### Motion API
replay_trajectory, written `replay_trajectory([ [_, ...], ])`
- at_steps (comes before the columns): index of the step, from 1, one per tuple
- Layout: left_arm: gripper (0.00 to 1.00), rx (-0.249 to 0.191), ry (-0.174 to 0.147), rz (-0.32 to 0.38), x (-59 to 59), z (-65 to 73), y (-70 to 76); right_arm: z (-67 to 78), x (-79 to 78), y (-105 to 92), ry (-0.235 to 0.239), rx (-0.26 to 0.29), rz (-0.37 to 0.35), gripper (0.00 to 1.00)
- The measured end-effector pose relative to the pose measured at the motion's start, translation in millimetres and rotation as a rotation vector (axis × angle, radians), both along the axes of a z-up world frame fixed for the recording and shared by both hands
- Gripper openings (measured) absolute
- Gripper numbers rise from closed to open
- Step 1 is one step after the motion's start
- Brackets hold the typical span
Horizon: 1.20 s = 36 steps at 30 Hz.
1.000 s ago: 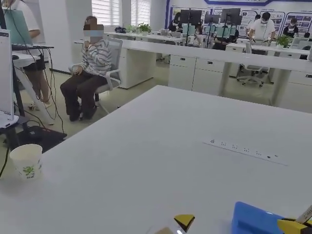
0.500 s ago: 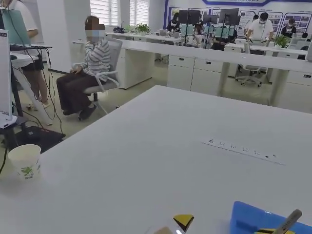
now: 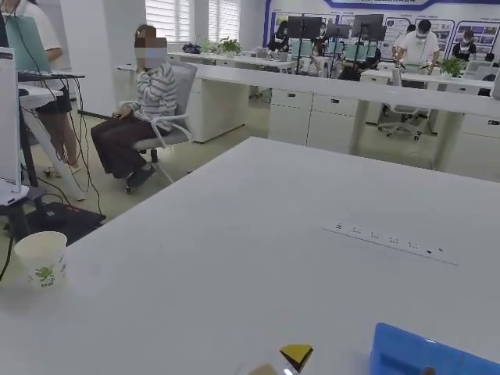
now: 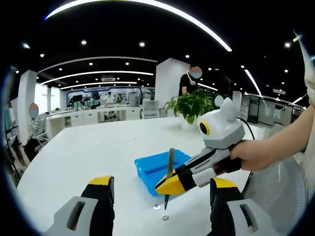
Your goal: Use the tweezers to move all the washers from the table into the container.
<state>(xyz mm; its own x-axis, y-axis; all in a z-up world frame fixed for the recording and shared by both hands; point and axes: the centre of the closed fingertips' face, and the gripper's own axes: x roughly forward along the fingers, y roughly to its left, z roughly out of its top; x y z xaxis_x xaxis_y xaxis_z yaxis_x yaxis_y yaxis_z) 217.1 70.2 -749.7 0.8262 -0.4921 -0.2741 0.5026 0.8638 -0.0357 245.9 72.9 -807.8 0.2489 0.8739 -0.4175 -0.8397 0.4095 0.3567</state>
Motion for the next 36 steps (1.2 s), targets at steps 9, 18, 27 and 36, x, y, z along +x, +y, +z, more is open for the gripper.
replay_trajectory([
  [9,0.80,0.007,0.005,-0.010,-1.4,-0.9,-1.7,-20.7,-9.1,6.7,0.039,-0.036,0.049,0.04],
  [18,0.80,0.011,0.006,-0.013,-1.0,-1.2,-2.7,-30.8,-10.5,8.0,0.022,-0.079,0.079,0.04],
  [27,0.80,0.019,0.007,-0.016,-1.0,-1.9,-3.4,-28.8,-17.3,10.1,-0.005,-0.082,0.110,0.04],
  [36,0.80,-0.004,-0.013,-0.018,-0.9,3.6,-4.7,-28.0,-32.1,11.9,-0.114,-0.108,0.230,0.05],
])
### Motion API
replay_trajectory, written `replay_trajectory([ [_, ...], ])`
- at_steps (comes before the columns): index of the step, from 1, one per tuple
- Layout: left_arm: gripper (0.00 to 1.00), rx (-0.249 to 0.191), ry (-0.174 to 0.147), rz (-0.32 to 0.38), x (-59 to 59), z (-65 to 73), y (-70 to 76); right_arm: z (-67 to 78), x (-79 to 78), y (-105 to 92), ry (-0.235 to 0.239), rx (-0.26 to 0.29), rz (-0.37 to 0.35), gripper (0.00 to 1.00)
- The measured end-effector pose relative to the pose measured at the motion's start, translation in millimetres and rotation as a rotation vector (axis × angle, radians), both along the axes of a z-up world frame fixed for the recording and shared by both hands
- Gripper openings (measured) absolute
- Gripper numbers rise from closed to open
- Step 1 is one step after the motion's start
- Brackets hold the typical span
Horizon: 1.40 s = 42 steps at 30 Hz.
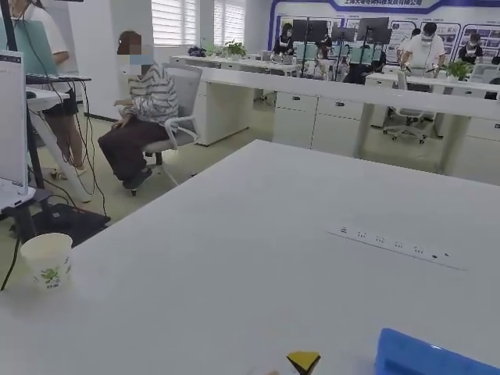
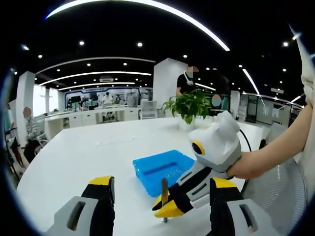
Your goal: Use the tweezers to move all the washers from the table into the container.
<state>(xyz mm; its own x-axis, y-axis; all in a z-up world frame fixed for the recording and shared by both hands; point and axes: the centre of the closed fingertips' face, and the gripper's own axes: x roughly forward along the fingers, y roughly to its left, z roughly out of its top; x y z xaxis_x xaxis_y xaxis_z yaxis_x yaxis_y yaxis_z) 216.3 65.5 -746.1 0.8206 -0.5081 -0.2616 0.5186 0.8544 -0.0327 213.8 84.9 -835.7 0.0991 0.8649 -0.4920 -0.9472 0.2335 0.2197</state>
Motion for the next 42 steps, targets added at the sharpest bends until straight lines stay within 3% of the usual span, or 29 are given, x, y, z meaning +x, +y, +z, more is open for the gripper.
replay_trajectory([
  [3,0.80,-0.008,0.001,-0.003,0.1,0.2,-0.5,-0.2,-4.9,0.9,-0.016,-0.003,0.034,0.05],
  [7,0.80,0.001,0.001,-0.008,-0.1,-0.8,-1.3,-1.5,-5.5,1.6,-0.132,-0.051,0.105,0.04],
  [10,0.80,0.006,0.005,-0.010,-0.2,-1.7,-1.5,-2.2,-5.4,2.9,-0.138,-0.062,0.109,0.03],
  [16,0.80,0.008,0.006,-0.009,0.0,-2.0,-0.8,0.1,1.3,-2.8,-0.060,-0.040,0.038,0.03],
  [20,0.80,0.004,0.005,-0.007,0.1,-1.6,0.3,7.3,5.7,-9.9,-0.054,-0.031,0.015,0.03],
  [30,0.79,0.005,0.006,-0.009,-1.3,-2.2,0.1,40.5,25.9,-25.4,-0.026,0.054,-0.070,0.03],
  [42,0.79,0.005,0.010,-0.009,-1.9,-3.4,1.0,72.9,58.9,-36.0,-0.035,0.148,-0.167,0.03],
])
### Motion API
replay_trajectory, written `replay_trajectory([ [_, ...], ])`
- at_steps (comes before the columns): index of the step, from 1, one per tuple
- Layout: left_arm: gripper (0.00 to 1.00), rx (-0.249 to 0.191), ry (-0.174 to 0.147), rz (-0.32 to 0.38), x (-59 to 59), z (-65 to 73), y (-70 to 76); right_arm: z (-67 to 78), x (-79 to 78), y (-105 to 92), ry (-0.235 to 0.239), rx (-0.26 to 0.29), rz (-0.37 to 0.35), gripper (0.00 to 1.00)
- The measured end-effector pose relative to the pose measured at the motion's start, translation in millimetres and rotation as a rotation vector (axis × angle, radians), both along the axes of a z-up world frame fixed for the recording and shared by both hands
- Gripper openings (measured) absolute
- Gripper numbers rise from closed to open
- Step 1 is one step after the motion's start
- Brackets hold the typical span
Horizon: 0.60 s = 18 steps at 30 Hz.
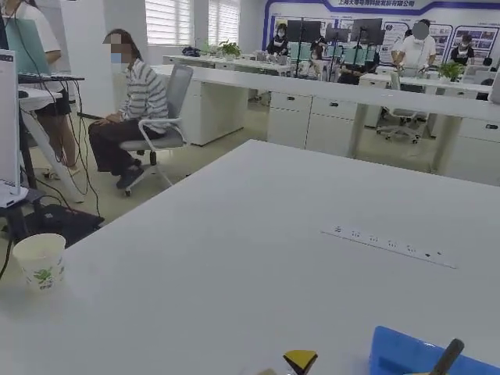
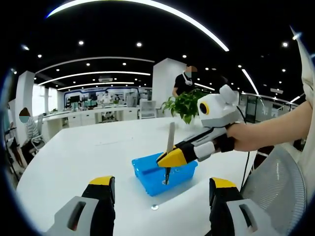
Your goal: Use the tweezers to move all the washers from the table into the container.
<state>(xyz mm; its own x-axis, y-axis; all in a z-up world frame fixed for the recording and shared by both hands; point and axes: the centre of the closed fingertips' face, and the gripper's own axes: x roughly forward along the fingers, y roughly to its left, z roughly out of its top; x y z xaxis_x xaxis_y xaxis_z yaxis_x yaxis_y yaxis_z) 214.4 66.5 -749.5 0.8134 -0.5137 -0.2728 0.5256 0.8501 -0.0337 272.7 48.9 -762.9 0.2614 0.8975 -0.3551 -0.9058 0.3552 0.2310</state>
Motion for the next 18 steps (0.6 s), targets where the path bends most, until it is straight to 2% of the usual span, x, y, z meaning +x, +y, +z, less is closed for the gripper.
replay_trajectory([
  [9,0.79,0.001,0.003,0.000,-0.3,-0.9,0.8,5.6,26.8,-5.1,0.021,0.049,-0.083,0.03],
  [18,0.79,0.002,0.009,-0.002,-0.2,-1.8,0.2,-4.9,52.2,-10.8,0.051,0.041,-0.147,0.03],
])
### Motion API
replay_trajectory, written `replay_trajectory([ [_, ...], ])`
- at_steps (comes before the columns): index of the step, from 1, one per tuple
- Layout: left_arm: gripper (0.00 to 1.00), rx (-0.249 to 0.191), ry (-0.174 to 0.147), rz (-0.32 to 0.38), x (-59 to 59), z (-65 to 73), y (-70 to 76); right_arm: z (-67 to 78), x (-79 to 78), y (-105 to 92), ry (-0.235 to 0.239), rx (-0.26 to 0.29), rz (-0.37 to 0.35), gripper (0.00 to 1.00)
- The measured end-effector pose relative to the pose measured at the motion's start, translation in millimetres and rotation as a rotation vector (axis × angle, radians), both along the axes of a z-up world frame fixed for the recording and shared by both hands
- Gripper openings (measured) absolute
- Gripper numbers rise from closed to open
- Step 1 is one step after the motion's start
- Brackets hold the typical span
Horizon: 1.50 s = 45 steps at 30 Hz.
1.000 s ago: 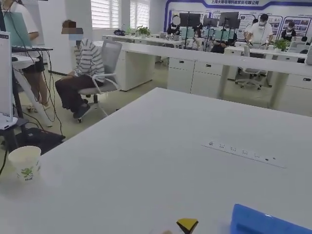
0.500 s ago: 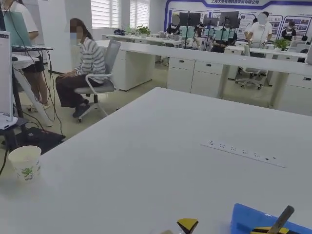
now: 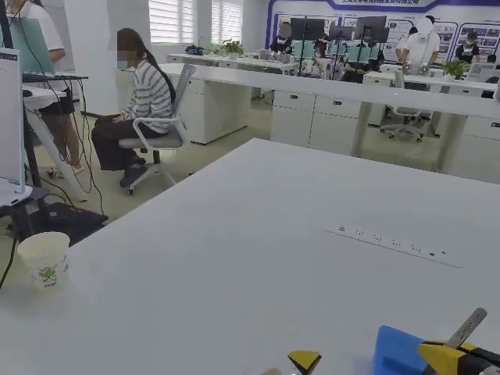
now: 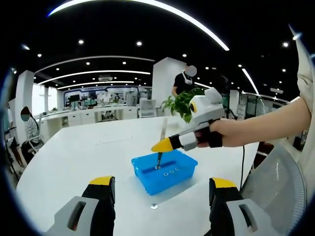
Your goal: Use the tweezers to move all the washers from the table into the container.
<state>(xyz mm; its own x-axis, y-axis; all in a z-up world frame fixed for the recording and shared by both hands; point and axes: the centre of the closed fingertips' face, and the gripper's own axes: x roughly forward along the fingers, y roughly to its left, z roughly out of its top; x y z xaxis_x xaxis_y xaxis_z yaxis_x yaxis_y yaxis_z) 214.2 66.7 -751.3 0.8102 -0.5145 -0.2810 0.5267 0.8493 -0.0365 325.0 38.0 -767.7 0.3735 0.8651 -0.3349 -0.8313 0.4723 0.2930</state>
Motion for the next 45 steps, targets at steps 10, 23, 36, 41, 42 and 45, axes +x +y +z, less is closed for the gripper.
replay_trajectory([
  [10,0.79,0.002,0.006,-0.002,0.8,-1.1,-1.2,-25.8,15.2,-2.3,0.022,-0.072,-0.005,0.03],
  [23,0.79,0.008,0.013,-0.008,0.5,-2.4,-3.6,-47.1,25.2,-6.3,0.050,-0.128,-0.021,0.03],
  [36,0.78,0.006,0.021,-0.007,0.0,-3.9,-2.8,-59.8,22.6,-11.1,0.061,-0.166,-0.021,0.03],
  [41,0.77,0.011,0.025,-0.009,-0.5,-5.1,-2.6,-62.5,20.0,-11.6,0.053,-0.180,-0.016,0.04],
  [42,0.77,0.010,0.024,-0.008,-0.5,-4.9,-2.5,-62.0,20.0,-11.6,0.050,-0.179,-0.018,0.04],
  [45,0.80,-0.026,0.000,-0.012,-0.6,2.3,-4.3,-59.7,18.5,-12.3,0.043,-0.189,-0.021,0.04],
])
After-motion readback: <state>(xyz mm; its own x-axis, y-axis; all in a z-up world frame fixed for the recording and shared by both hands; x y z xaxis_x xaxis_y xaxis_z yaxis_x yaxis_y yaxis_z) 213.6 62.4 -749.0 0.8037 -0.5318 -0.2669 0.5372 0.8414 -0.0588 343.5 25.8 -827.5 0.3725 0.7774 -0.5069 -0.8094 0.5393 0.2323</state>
